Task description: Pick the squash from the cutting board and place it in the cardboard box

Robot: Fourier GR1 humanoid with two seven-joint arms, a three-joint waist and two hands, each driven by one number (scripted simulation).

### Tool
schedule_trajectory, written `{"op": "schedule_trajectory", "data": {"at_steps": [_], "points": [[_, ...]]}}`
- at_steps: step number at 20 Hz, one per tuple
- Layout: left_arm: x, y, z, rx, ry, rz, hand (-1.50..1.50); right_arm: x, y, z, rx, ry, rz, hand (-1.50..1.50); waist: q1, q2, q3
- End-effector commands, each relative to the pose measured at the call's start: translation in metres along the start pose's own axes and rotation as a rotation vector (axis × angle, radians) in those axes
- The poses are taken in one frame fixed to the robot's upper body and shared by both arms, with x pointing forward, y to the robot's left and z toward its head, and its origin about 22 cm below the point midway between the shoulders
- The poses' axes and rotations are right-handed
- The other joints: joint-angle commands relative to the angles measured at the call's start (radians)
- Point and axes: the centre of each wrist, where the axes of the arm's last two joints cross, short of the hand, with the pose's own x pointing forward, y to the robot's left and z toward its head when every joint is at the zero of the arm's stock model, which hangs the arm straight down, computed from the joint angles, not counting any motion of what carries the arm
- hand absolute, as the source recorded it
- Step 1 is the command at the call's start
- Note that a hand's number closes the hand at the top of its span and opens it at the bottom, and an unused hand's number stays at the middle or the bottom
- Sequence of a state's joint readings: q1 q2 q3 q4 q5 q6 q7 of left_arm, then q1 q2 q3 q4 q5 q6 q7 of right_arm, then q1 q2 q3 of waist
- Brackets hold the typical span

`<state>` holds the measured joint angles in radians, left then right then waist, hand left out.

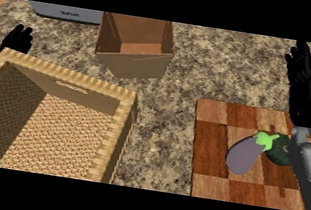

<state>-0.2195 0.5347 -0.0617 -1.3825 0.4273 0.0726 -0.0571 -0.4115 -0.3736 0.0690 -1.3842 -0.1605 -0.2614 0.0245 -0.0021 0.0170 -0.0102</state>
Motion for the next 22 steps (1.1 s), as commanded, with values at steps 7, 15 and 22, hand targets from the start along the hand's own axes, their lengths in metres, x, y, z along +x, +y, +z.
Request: {"op": "schedule_trajectory", "data": {"at_steps": [7,15,22], "points": [[0.01,0.058,0.018,0.231,0.144,-0.367,0.0,0.016,-0.079,0.019,0.357,-0.151,0.446,-1.5,-0.005,-0.022,-0.018],[-0.02,0.049,0.035,0.258,0.241,-0.439,0.0,-0.087,-0.142,0.102,0.333,-0.156,0.069,-1.5,-0.018,-0.007,0.018],[-0.021,0.03,0.029,0.227,0.215,-0.446,0.0,-0.071,-0.204,0.096,0.428,-0.228,0.393,-1.5,0.014,-0.007,0.012]]}}
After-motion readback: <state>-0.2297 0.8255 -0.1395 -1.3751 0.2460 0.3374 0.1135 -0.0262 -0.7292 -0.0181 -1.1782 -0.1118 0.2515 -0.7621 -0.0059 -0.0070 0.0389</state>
